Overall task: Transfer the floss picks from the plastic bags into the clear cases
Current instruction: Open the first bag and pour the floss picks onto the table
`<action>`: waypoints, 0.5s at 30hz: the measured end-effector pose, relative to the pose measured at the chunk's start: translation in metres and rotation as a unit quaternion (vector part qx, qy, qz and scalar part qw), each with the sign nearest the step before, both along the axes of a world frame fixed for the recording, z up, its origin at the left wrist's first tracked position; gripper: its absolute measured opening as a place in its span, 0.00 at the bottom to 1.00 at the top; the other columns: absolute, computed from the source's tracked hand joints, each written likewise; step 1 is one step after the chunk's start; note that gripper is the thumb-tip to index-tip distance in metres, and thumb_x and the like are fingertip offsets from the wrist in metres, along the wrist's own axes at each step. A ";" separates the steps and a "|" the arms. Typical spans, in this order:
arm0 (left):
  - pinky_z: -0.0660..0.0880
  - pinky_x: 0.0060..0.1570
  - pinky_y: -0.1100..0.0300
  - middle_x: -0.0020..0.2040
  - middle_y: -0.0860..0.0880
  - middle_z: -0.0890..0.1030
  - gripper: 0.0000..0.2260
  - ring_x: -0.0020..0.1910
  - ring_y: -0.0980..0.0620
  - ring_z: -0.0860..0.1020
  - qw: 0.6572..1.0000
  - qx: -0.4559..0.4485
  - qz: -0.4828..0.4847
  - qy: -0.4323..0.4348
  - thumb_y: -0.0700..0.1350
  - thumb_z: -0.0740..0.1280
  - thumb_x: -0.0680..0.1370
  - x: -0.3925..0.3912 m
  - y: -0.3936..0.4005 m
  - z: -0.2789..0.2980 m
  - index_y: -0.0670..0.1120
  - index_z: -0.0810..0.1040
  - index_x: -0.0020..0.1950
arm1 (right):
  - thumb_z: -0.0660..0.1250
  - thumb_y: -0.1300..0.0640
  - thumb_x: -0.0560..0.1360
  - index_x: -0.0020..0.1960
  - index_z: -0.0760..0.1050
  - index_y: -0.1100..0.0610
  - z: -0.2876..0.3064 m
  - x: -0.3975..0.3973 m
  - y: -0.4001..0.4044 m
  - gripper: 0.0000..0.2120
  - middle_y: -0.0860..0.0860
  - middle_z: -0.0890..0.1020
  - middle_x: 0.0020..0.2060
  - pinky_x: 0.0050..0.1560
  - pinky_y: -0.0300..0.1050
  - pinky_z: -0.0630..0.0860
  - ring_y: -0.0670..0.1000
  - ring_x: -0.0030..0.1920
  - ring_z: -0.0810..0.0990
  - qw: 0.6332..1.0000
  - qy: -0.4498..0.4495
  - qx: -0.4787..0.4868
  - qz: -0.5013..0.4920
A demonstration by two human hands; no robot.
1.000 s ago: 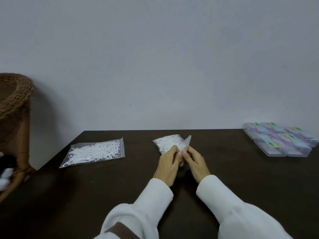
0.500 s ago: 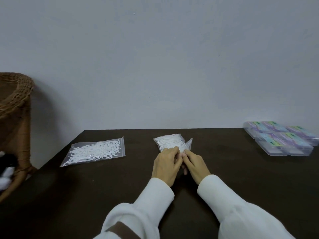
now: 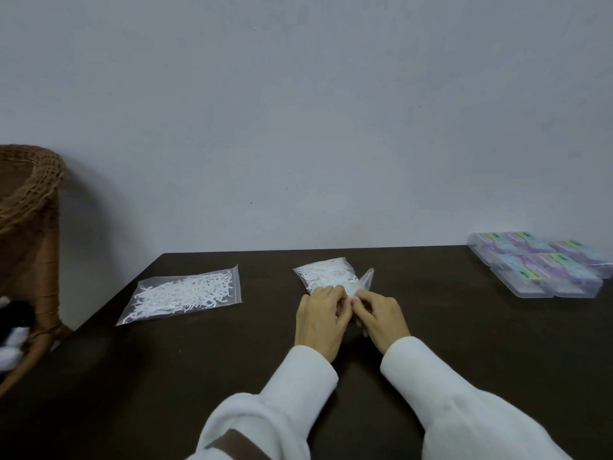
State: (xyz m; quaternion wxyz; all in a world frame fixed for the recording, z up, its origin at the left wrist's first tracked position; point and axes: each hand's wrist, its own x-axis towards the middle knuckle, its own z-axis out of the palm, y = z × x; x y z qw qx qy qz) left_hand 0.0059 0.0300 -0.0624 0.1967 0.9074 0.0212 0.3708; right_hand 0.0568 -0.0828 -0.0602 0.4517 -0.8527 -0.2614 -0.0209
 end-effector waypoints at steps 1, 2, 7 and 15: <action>0.65 0.35 0.61 0.31 0.53 0.74 0.11 0.31 0.53 0.71 1.000 0.002 0.004 -0.002 0.51 0.56 0.74 0.000 0.000 0.000 0.48 0.72 0.35 | 0.59 0.53 0.78 0.37 0.73 0.58 0.000 -0.001 0.000 0.14 0.50 0.76 0.27 0.39 0.48 0.74 0.50 0.28 0.75 1.000 -0.009 -0.010 -0.010; 0.65 0.34 0.61 0.31 0.53 0.74 0.11 0.31 0.53 0.71 1.000 -0.001 0.008 -0.005 0.51 0.56 0.74 0.001 0.001 -0.001 0.48 0.72 0.35 | 0.60 0.53 0.77 0.36 0.72 0.57 0.001 -0.001 0.000 0.14 0.51 0.76 0.28 0.39 0.49 0.74 0.51 0.30 0.76 0.999 -0.019 -0.022 -0.021; 0.66 0.34 0.60 0.31 0.53 0.73 0.11 0.30 0.55 0.68 0.999 -0.019 0.029 -0.007 0.51 0.56 0.73 0.000 0.004 0.001 0.48 0.71 0.35 | 0.60 0.52 0.77 0.32 0.63 0.49 0.005 -0.008 0.002 0.15 0.51 0.74 0.31 0.38 0.43 0.66 0.51 0.35 0.72 0.992 -0.068 -0.095 -0.052; 0.69 0.44 0.57 0.32 0.53 0.75 0.07 0.32 0.53 0.73 0.993 -0.039 0.106 0.031 0.45 0.65 0.77 -0.004 0.019 0.014 0.48 0.73 0.39 | 0.59 0.50 0.77 0.37 0.68 0.52 0.011 -0.005 -0.006 0.12 0.48 0.74 0.32 0.37 0.43 0.67 0.50 0.35 0.73 0.976 -0.096 -0.139 -0.135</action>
